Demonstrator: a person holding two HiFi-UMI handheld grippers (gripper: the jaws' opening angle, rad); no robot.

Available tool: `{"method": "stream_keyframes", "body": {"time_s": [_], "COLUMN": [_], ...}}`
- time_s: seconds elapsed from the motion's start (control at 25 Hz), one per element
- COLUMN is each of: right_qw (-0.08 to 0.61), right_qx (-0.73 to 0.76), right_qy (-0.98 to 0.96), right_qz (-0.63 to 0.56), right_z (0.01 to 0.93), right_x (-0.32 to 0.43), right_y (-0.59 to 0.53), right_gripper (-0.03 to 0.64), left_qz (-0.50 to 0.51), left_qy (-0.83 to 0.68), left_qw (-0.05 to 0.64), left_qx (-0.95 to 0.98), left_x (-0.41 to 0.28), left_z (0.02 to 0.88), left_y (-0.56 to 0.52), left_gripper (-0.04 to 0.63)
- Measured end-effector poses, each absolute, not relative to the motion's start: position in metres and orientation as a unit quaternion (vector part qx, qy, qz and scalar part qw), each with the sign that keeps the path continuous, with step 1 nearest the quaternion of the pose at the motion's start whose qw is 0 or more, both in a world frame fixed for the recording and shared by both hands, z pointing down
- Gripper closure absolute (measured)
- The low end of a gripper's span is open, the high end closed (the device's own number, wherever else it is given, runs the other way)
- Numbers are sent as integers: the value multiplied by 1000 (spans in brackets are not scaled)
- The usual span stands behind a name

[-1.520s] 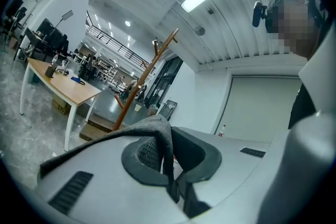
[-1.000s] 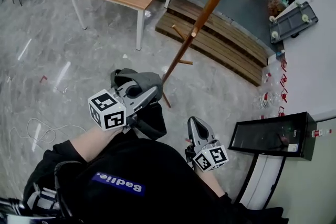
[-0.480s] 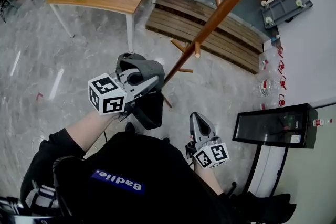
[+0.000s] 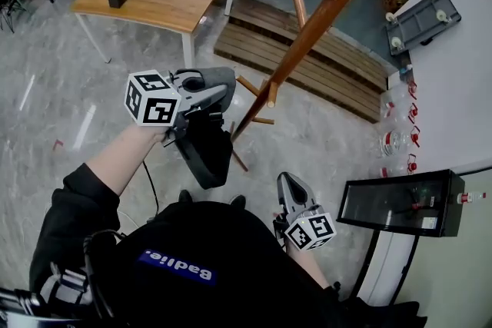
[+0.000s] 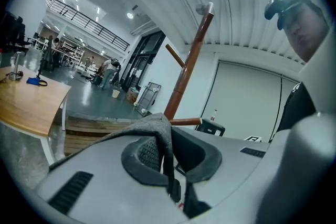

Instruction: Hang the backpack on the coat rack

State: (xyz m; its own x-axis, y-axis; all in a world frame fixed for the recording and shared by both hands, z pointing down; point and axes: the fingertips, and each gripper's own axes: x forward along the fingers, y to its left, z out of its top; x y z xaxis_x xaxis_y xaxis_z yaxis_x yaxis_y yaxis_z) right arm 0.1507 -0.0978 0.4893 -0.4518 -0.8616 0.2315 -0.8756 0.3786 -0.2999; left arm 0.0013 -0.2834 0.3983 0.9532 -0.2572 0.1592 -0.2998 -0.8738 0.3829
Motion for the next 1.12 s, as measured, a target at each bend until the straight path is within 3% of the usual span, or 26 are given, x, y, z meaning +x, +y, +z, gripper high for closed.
{"method": "stream_keyframes", "body": {"time_s": [0.36, 1.12], "right_qw": [17, -10], "right_qx": [525, 548], "right_qy": [-827, -804], "right_qz": [199, 229], "right_z": [493, 506], "right_x": [185, 214], "right_y": [-114, -120], "right_gripper": [609, 609], "left_qz": [87, 275], "left_qy": [-138, -64], "left_qw": [216, 207], "left_qx": [963, 937], "left_x": [27, 91], "left_z": [394, 446], "left_y": [-325, -311], "left_gripper": [561, 561]}}
